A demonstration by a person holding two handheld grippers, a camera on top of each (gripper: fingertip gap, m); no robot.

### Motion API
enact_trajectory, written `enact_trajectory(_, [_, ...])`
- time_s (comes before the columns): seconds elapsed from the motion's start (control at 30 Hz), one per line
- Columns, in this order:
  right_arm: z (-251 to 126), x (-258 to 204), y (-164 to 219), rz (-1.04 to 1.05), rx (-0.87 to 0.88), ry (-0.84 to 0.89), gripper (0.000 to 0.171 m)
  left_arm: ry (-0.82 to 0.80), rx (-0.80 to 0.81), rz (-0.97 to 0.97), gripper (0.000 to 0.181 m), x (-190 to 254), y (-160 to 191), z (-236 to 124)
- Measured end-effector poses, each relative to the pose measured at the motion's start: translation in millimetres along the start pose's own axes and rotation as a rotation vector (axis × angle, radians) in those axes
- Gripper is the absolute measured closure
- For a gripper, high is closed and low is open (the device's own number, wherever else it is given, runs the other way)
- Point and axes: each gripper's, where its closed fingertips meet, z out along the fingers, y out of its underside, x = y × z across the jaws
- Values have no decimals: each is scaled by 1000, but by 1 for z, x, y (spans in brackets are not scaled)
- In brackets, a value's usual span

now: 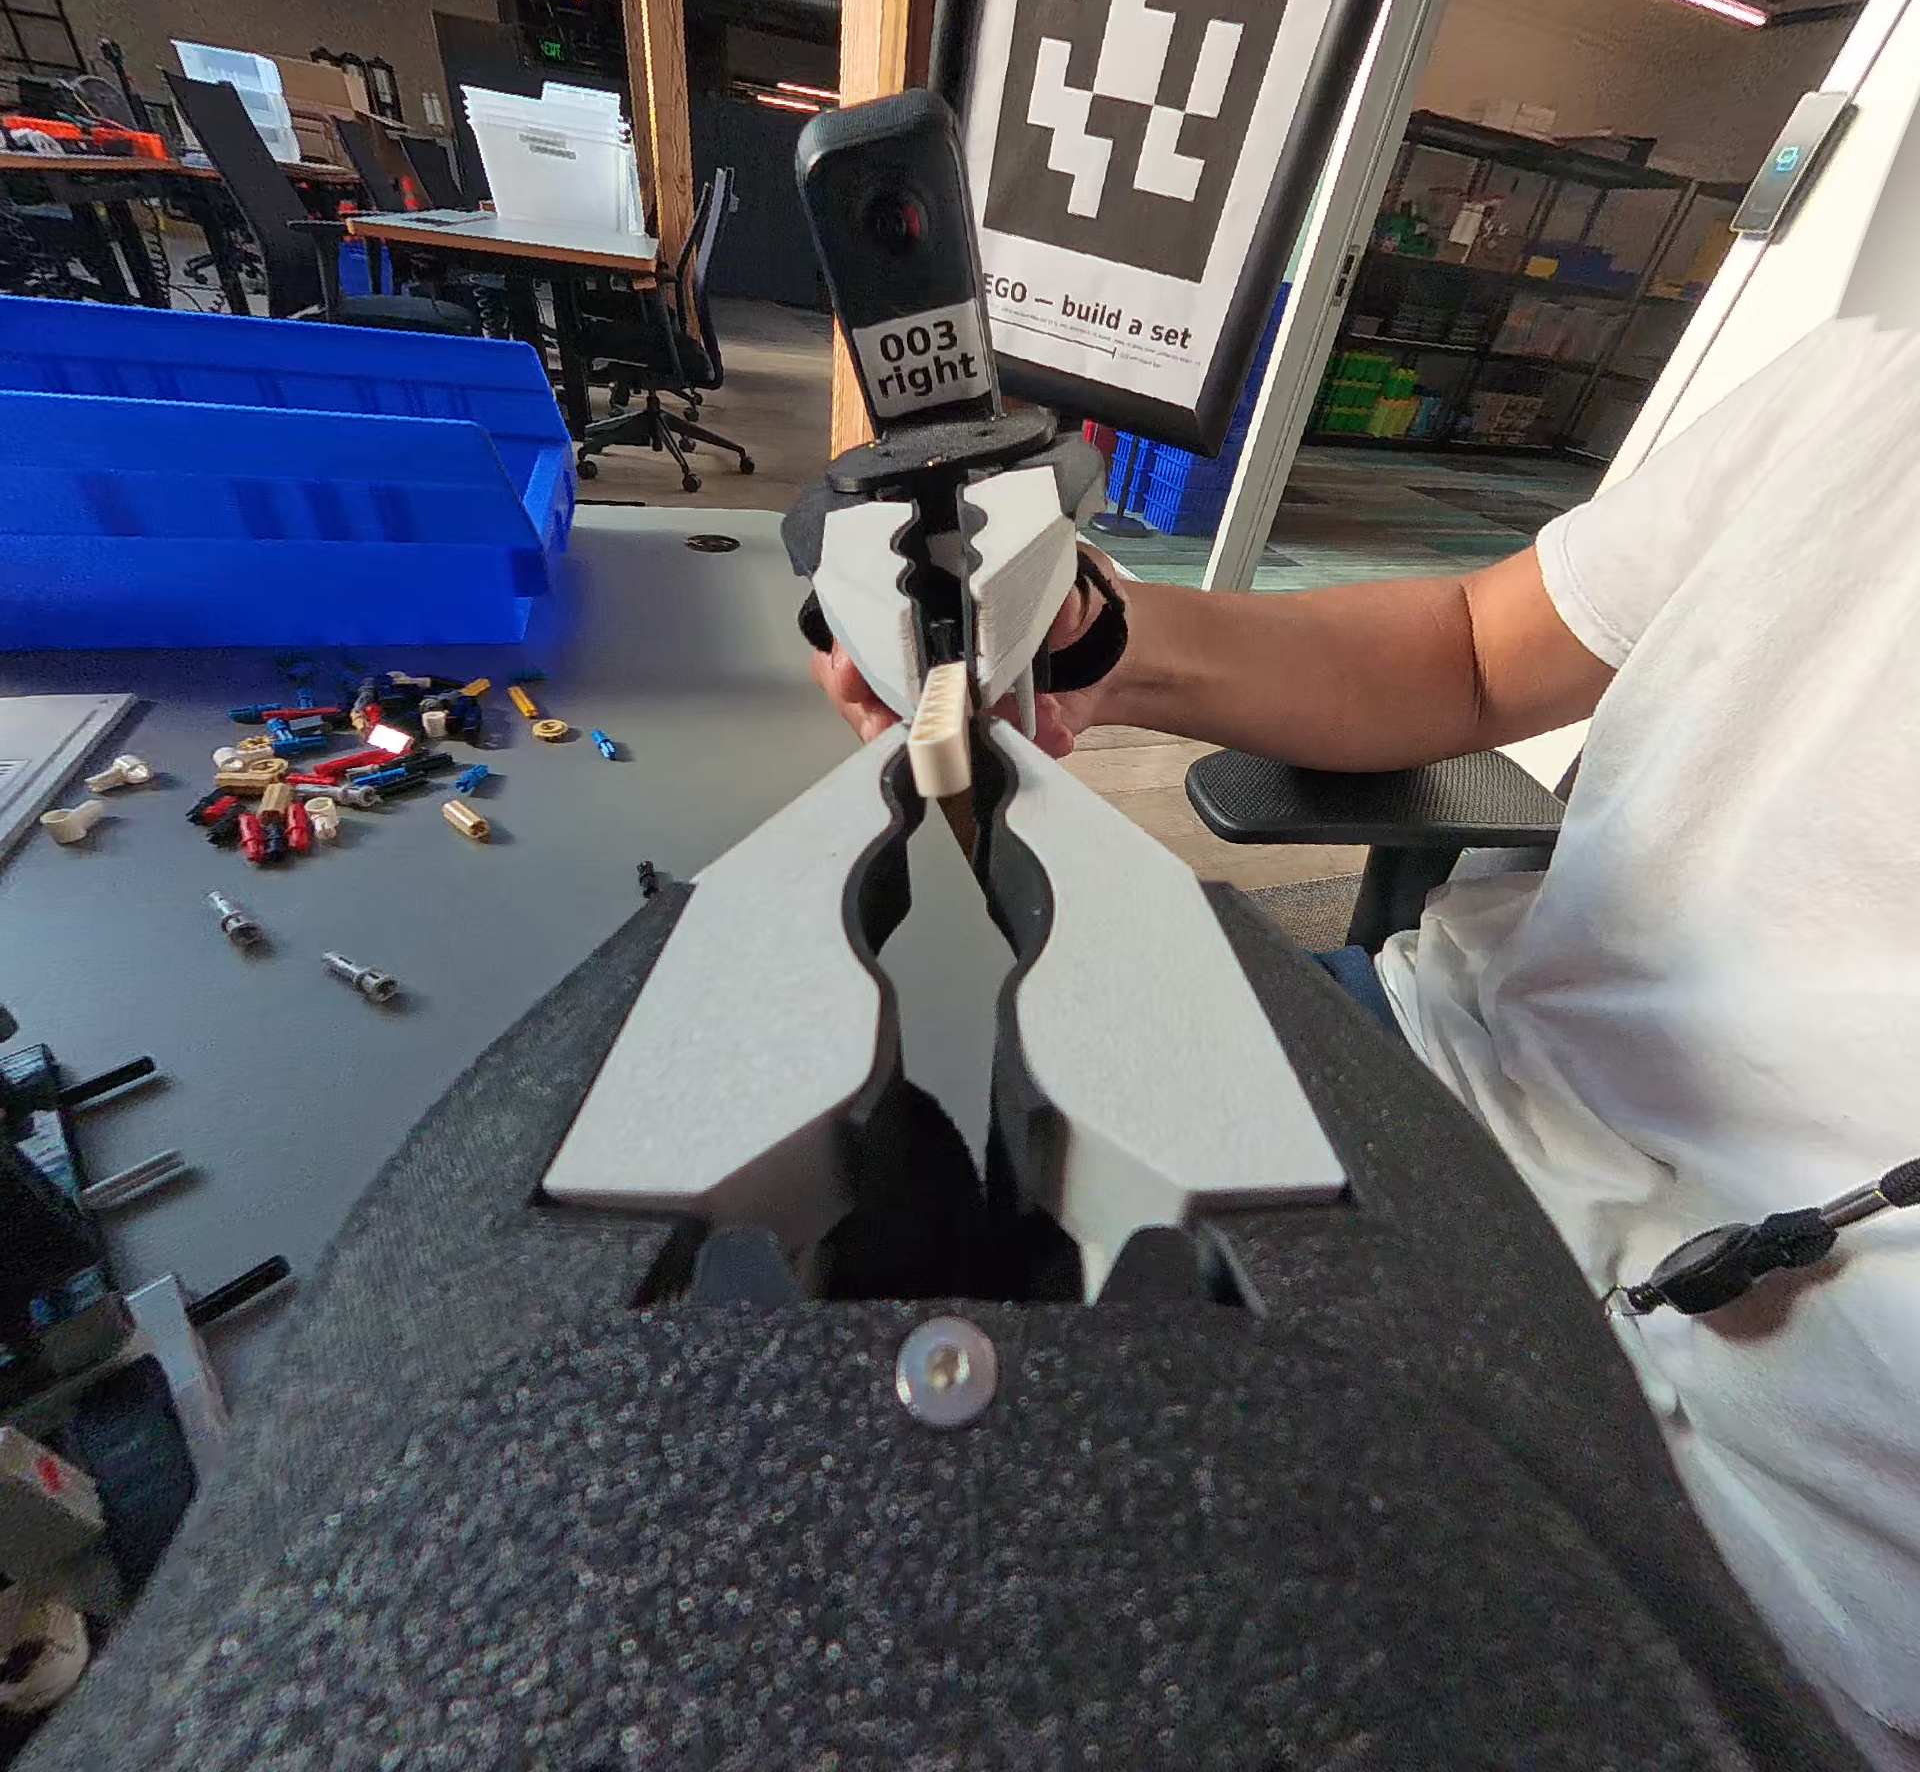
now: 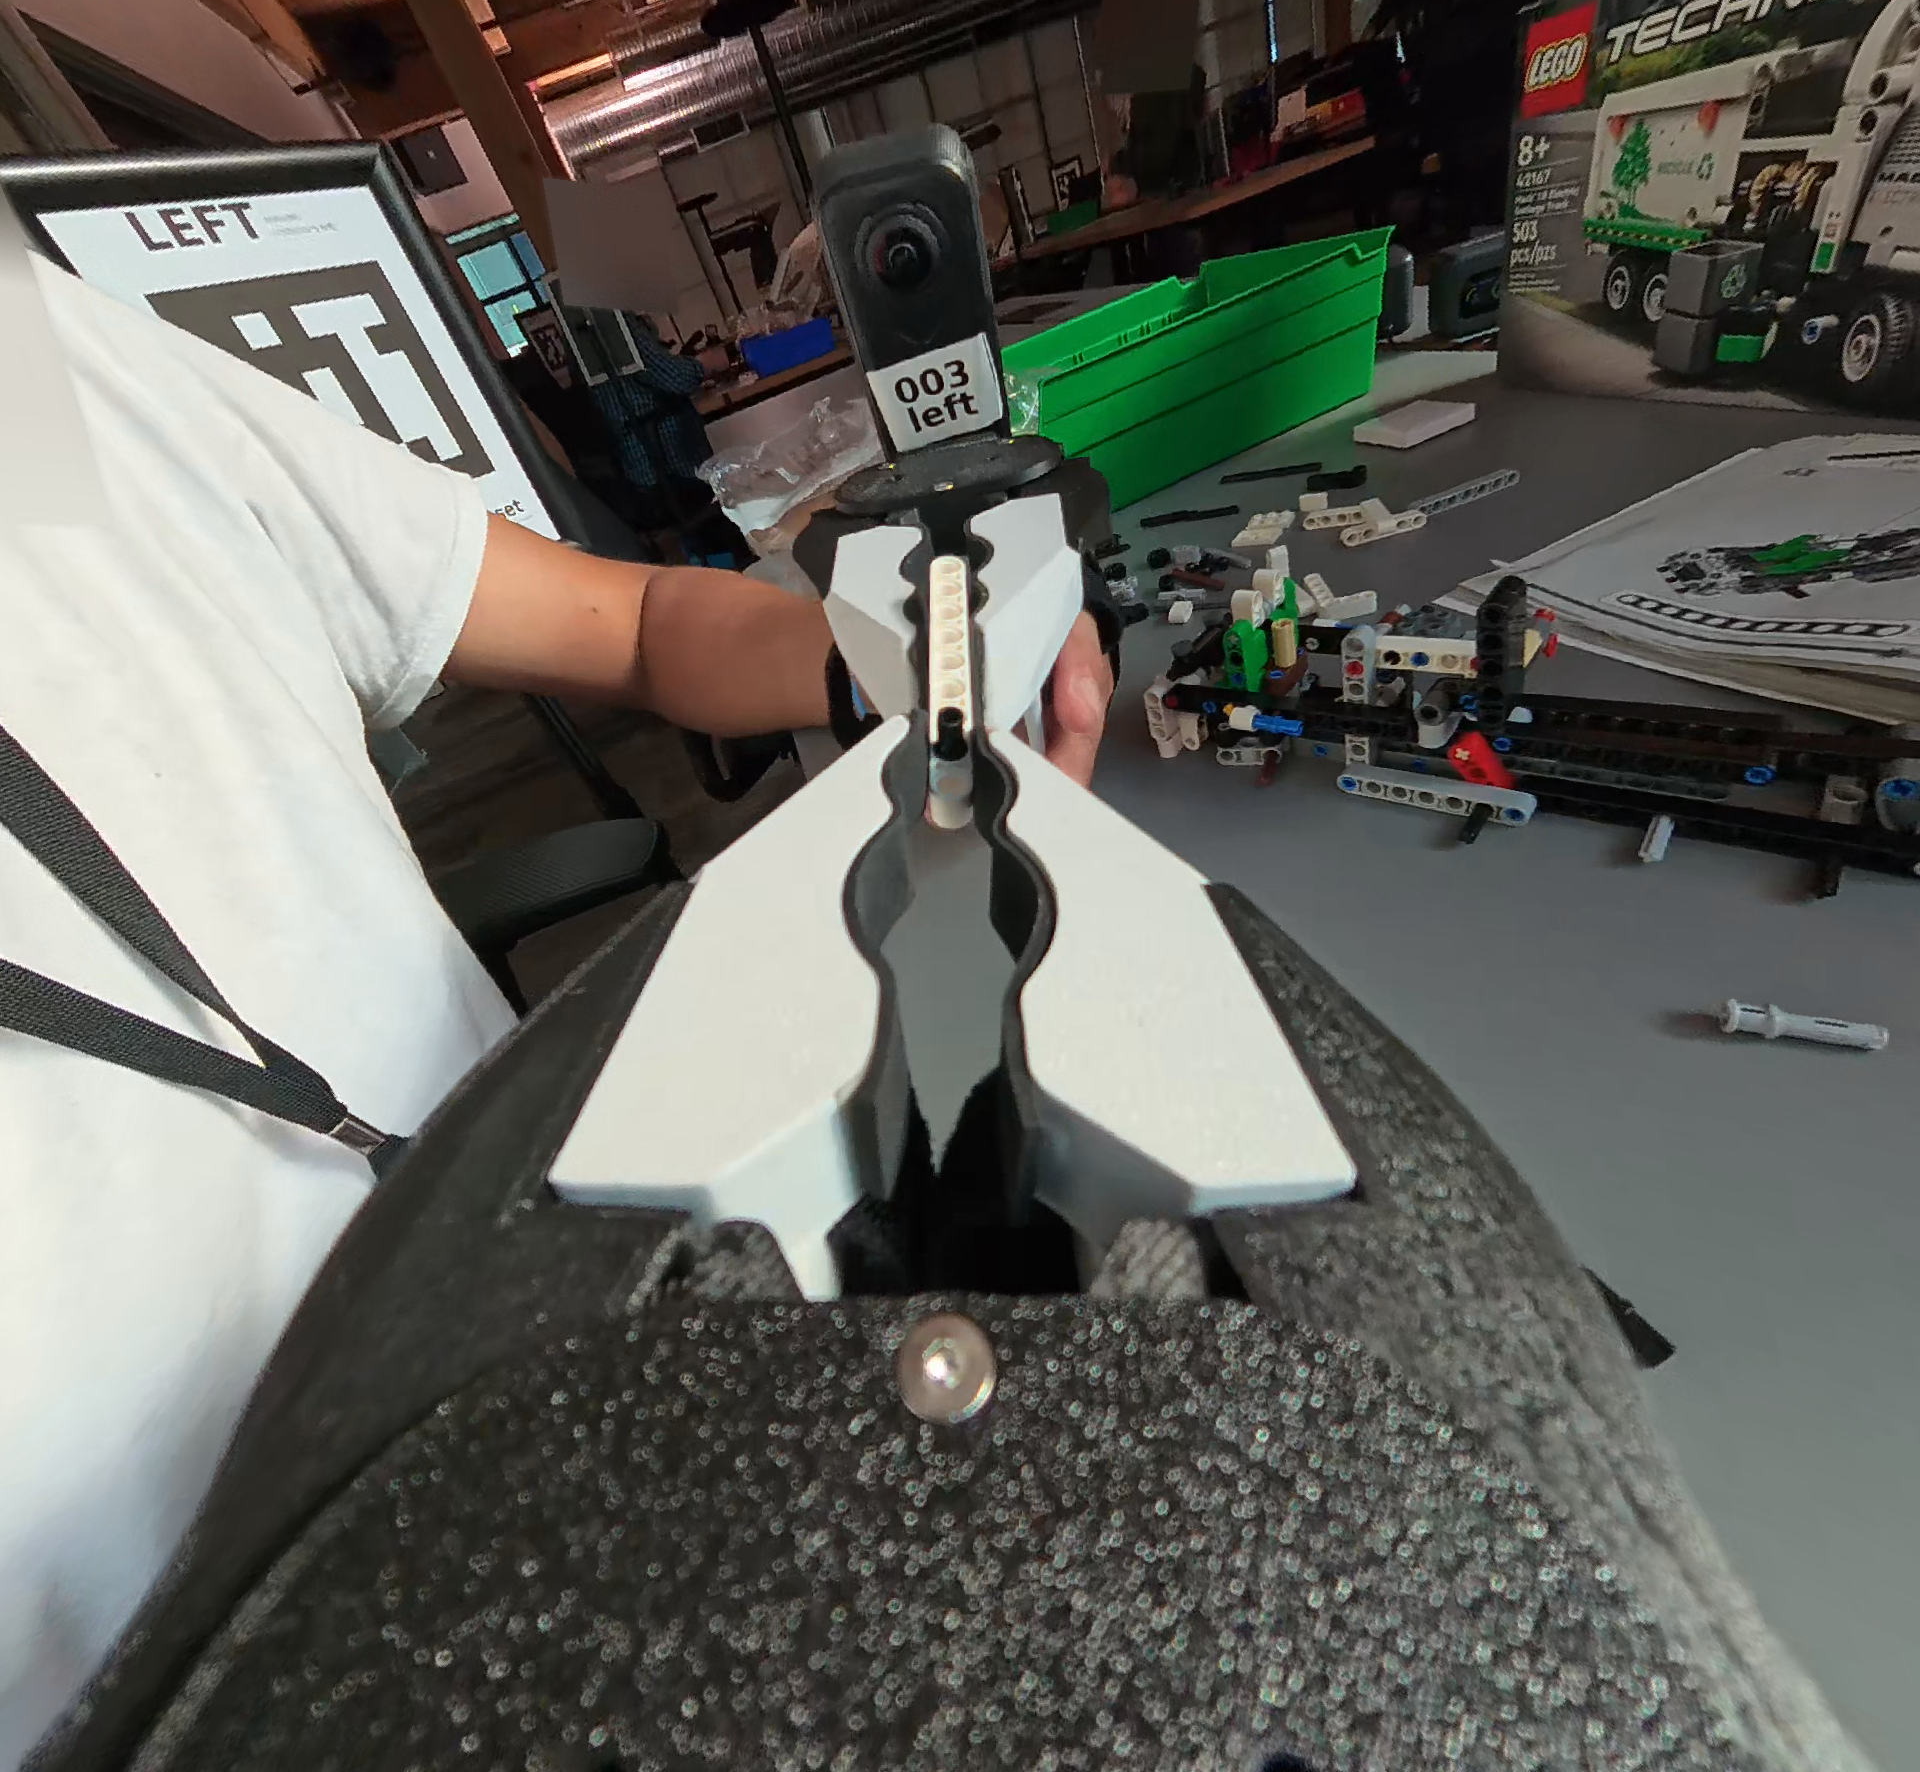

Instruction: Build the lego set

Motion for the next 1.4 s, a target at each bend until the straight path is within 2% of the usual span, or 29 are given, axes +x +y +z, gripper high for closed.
enact_trajectory(0.17, [3,0,3,4,-21,-2,165,-15,26,13,170,-1,-3,-1])
enact_trajectory(0.23, [4,1,1,4,-3,2,165,-6,26,17,175,0,-4,-2])
enact_trajectory(0.43, [1,3,7,-33,-41,12,160,-8,15,-4,176,-3,-5,-5])
enact_trajectory(0.63, [-1,1,9,-19,-87,2,165,30,20,-18,175,1,-3,-5])
enact_trajectory(0.77, [5,-5,16,-22,-132,-24,166,41,-42,19,163,7,10,3])
enact_trajectory(0.9, [2,2,19,-27,-151,21,165,19,-74,31,175,3,13,2])
enact_trajectory(1.07, [-3,3,23,-47,-174,32,167,7,-70,27,176,0,13,2])
enact_trajectory(1.1, [-4,2,23,-55,-168,27,171,-5,-66,33,176,-2,12,1])
enact_trajectory(1.27, [-7,2,17,-21,-121,8,171,-13,-64,32,176,-4,10,-1])
enact_trajectory(1.3, [-8,1,15,-4,-111,-6,171,-29,-63,46,176,-6,10,-1])
enact_trajectory(1.37, [-7,3,14,63,-110,-8,155,-62,-61,102,176,-8,9,-2])
enact_trajectory(1.4, [-6,4,13,108,-107,-15,152,-85,-61,156,176,-8,8,-1])
